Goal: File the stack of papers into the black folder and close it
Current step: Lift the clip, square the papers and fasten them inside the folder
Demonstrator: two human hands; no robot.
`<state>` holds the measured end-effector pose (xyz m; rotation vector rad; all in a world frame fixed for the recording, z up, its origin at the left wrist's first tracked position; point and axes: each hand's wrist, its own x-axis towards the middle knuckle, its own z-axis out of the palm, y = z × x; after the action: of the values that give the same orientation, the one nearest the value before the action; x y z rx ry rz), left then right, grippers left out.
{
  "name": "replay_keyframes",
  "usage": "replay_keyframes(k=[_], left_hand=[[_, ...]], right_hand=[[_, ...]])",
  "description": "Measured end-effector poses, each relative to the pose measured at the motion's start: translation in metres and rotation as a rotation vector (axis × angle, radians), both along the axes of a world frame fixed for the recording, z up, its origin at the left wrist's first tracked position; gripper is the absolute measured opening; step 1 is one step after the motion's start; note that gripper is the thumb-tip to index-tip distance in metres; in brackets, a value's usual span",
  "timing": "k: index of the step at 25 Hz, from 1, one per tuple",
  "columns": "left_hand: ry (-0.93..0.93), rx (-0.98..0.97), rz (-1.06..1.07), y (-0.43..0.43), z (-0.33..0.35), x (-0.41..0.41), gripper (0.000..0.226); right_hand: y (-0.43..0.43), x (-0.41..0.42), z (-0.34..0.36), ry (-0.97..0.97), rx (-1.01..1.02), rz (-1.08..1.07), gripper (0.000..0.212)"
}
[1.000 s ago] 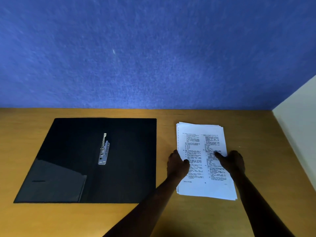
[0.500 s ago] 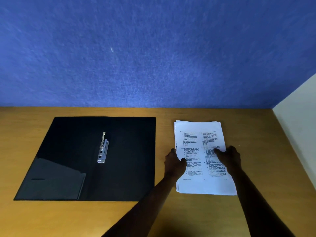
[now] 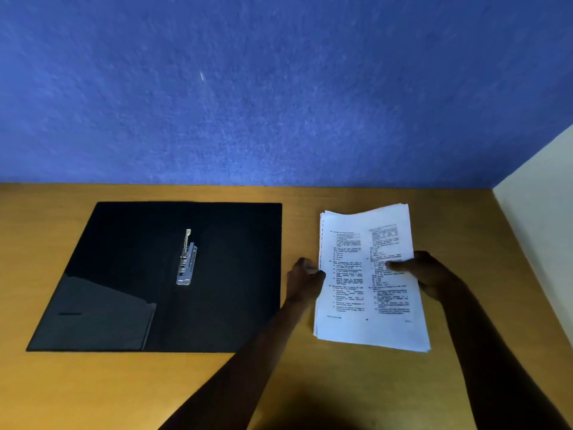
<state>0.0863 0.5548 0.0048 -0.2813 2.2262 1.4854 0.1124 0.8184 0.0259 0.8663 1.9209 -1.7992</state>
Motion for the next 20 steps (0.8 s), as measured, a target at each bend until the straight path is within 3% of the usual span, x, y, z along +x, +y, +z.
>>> replay_keyframes(k=[4, 11, 16, 20], left_hand=[[0.125, 0.136, -0.068, -0.014, 0.014, -0.019, 0.045], [0.390, 0.473, -0.261, -0.010, 0.071, -0.056, 0.028], [0.357, 0.469, -0.230, -0.011, 0.059, -0.051, 0.024], [0.351, 0.518, -0.220, -0.005, 0.053, -0.044, 0.025]], right_hand=[[-0.003, 0.009, 0.014, 0.262, -0.073, -0.005, 0.043], [-0.007, 0.004, 0.045, 0.652, -0.160, -0.029, 0.044], [-0.018, 0.008, 0.037, 0.633, -0.196, -0.104, 0.037], [-0.026, 0.013, 0.028, 0.664, -0.206, -0.144, 0.044]])
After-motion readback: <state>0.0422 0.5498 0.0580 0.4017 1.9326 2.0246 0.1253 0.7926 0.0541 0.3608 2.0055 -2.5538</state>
